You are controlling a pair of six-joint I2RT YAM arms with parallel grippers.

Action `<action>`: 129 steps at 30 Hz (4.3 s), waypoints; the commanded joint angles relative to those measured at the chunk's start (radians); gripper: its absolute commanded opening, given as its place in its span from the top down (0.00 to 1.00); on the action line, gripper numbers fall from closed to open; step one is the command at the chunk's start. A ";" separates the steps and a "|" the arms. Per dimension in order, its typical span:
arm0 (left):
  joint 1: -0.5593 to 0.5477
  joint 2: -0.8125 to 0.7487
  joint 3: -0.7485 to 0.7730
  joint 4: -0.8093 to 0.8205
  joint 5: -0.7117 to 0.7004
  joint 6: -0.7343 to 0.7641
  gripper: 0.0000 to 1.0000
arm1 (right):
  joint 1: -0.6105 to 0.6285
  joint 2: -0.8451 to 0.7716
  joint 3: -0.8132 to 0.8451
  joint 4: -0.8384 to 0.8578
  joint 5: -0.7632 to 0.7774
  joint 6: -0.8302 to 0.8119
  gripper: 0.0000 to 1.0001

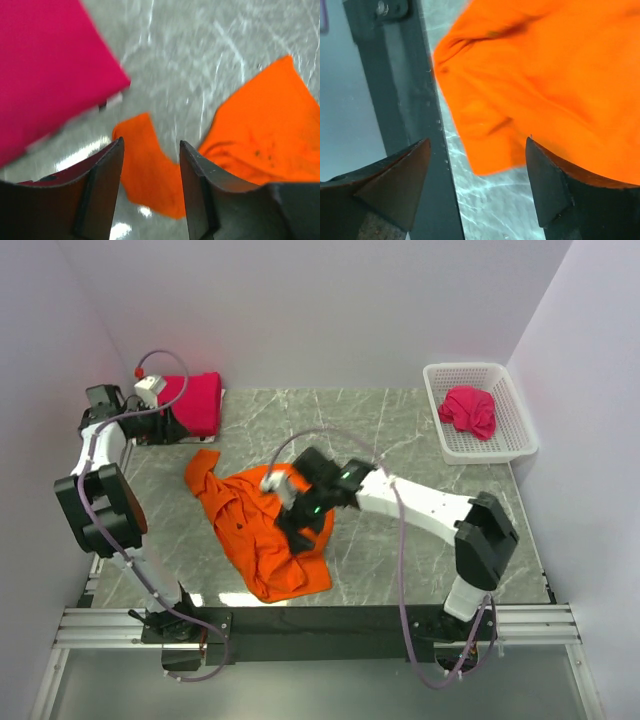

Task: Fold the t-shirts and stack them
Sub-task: Flatten the tshirt out

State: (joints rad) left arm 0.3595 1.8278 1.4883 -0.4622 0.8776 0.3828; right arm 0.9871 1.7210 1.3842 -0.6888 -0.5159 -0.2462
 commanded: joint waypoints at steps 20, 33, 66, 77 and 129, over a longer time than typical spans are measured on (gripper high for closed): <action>-0.076 -0.380 -0.453 0.072 -0.140 -0.010 0.44 | -0.418 0.431 0.368 0.124 0.444 0.372 0.26; -0.209 -0.217 -0.404 0.177 -0.411 -0.070 0.39 | -0.418 0.614 0.526 0.049 0.444 0.370 0.27; -0.160 -0.197 -0.284 0.123 -0.226 -0.028 0.39 | -0.683 0.089 -0.036 0.064 0.435 0.214 1.00; -0.550 -0.151 -0.327 0.108 -0.525 -0.142 0.41 | -0.702 0.104 0.007 0.023 0.419 0.206 1.00; -0.246 -0.176 -0.201 -0.227 -0.497 -0.327 0.29 | -0.805 0.131 -0.076 -0.147 0.241 0.045 1.00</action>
State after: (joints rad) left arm 0.1585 1.5932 1.2243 -0.7082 0.4362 0.2764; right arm 0.1898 1.8526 1.2808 -0.8192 -0.2733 -0.1959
